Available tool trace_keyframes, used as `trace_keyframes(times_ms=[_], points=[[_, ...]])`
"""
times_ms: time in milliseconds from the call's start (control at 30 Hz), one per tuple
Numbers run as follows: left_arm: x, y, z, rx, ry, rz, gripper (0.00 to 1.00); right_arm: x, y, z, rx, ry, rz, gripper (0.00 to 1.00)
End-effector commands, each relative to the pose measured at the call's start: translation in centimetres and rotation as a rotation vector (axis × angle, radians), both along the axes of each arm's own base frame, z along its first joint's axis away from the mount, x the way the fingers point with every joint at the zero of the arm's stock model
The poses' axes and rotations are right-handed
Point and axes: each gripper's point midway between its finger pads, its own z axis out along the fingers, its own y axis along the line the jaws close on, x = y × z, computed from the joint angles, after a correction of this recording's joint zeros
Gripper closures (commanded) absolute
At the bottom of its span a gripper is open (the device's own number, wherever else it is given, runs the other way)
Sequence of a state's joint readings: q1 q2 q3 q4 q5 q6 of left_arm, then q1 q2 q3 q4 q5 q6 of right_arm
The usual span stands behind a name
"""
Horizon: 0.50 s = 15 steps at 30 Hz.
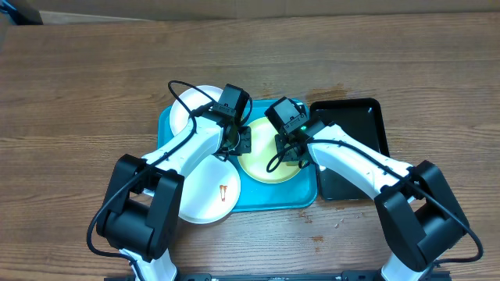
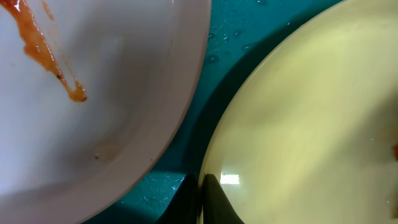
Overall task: Clean dirty plates on tray and stack at the side
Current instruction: 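Scrub the yellow plate with the sponge while the left gripper holds it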
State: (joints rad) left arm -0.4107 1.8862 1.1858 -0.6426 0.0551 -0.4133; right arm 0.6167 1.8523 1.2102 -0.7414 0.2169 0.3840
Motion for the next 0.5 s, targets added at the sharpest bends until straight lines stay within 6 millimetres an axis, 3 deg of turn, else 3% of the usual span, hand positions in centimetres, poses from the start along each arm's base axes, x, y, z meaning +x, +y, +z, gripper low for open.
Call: trace_keyframes(times_ms=[0, 367, 433, 467], points=[[-0.2, 0.7, -0.5, 0.040, 0.008, 0.019, 0.96, -0.2, -1.1, -0.8, -0.023, 0.000, -0.086, 0.96], [-0.2, 0.7, -0.5, 0.039, 0.008, 0.019, 0.96, -1.5, -0.8, -2.9, 0.047, 0.031, -0.159, 0.96], [-0.2, 0.7, -0.5, 0.040, 0.008, 0.019, 0.96, -1.5, -0.8, -3.2, 0.055, 0.022, -0.158, 0.79], [-0.2, 0.7, -0.5, 0.040, 0.008, 0.019, 0.96, -1.4, -0.8, -3.2, 0.057, 0.019, -0.158, 0.75]])
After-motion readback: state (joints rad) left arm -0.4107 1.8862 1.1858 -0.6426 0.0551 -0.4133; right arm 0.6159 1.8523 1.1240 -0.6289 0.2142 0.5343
